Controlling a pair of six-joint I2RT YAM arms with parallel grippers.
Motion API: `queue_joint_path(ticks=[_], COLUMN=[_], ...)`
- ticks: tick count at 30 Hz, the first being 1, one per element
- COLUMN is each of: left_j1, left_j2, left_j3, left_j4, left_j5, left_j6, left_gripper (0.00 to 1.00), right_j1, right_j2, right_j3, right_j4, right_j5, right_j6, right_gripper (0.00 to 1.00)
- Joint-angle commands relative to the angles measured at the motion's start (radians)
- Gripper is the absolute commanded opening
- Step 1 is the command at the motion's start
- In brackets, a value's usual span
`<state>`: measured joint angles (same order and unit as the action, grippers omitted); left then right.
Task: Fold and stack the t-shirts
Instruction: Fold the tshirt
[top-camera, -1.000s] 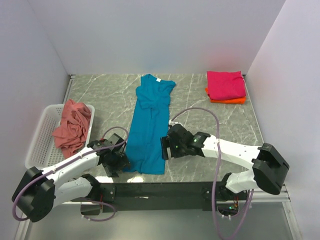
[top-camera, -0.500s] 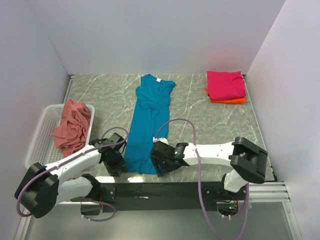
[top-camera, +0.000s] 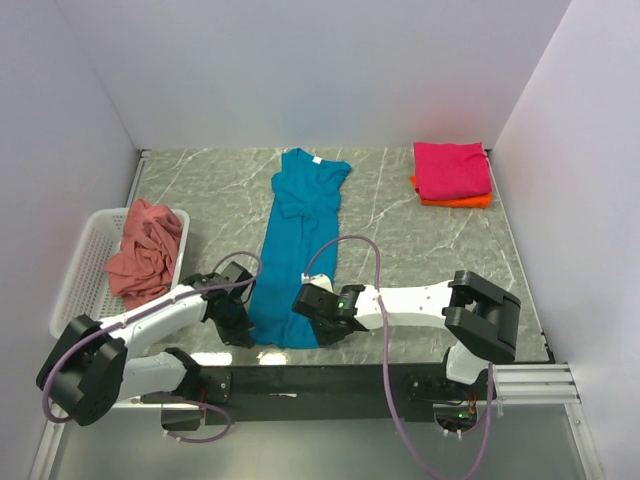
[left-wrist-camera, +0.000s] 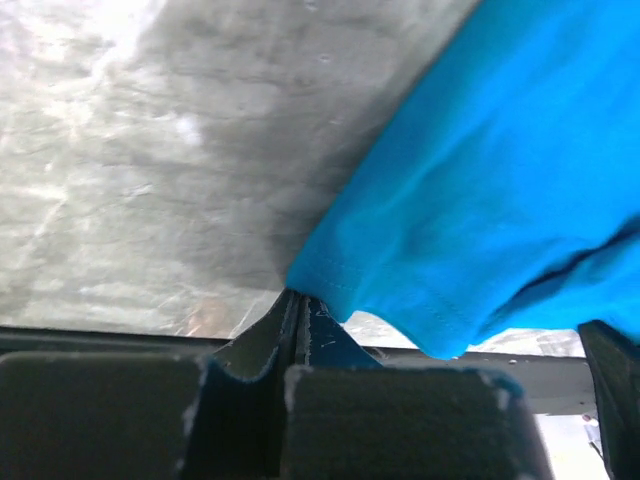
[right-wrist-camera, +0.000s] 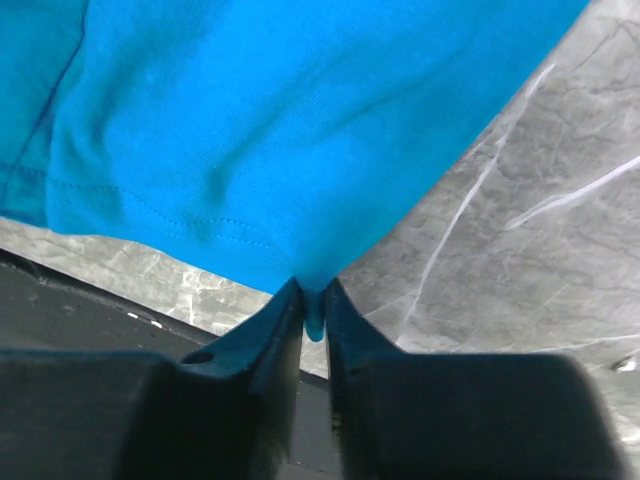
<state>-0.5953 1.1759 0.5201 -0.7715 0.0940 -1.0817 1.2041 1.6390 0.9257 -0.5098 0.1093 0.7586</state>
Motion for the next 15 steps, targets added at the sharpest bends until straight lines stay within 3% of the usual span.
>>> queue_joint_path(ticks=[1,7,10,15], left_j1=[-0.003,-0.044,-0.050,-0.052], left_j2=[-0.028,-0.163,-0.191,-0.213], left_j3=[-0.045,-0.149,-0.120,-0.022], left_j4=[0.152,0.123,0.118,0.097], left_j5=[-0.048,0.058,0.038,-0.010], left_j6=[-0.003,-0.047,-0.038,-0.007], left_gripper=[0.01,0.01,0.01,0.01], right_j1=[0.028,0.043,0.041,0.029], right_j2=[-0.002,-0.134,-0.145,-0.110], right_j3=[0.006,-0.090,-0.099,-0.009], right_j4=[-0.024,0.014,0.033,-0.062], right_j5=[-0.019,-0.134,-0.142,-0.030], right_j6=[0.030,0.074,0.067,0.054], right_gripper=[0.16,0.01,0.00,0.00])
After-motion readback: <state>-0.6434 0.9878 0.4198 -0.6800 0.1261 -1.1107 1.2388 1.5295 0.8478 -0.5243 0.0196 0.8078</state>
